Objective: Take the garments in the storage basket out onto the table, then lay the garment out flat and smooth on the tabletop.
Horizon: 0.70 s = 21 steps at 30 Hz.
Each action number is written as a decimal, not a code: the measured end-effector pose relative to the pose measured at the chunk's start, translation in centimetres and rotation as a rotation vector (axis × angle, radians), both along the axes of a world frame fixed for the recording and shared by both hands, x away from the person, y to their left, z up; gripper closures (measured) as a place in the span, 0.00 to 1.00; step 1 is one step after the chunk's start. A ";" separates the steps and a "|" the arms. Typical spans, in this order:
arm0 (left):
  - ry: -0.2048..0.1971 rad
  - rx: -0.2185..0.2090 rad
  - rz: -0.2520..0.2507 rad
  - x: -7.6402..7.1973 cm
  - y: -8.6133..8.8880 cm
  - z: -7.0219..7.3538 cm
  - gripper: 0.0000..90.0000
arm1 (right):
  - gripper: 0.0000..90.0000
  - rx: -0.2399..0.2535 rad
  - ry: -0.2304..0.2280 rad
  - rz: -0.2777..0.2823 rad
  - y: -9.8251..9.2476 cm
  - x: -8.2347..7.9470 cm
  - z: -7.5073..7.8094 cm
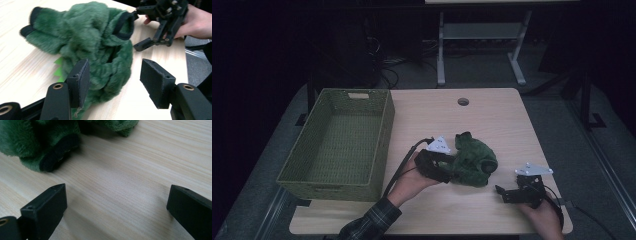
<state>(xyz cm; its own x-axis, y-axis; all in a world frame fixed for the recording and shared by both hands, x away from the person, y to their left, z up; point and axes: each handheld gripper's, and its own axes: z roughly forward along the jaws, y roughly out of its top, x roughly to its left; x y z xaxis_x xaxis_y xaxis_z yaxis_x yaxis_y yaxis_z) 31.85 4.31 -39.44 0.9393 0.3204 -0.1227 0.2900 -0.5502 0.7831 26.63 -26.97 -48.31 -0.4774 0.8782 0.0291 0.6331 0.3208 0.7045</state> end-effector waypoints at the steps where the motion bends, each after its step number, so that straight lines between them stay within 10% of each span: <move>1: -0.006 -0.004 -0.004 -0.2 -0.2 0.1 0.46 | 0.03 0.000 0.000 0.000 0.0 0.0 0.0; 21: -0.022 0.040 -0.121 -0.8 -5.7 -1.2 0.52 | 0.03 0.000 -0.001 0.003 0.0 0.0 0.0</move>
<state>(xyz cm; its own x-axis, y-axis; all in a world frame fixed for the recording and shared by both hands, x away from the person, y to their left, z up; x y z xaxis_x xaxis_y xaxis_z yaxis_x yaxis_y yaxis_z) 31.00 -1.38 -40.61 0.9736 0.2093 -0.0908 0.2028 -0.6111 0.7651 26.63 -26.96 -48.32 -0.4797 0.8769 0.0289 0.6316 0.3223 0.7051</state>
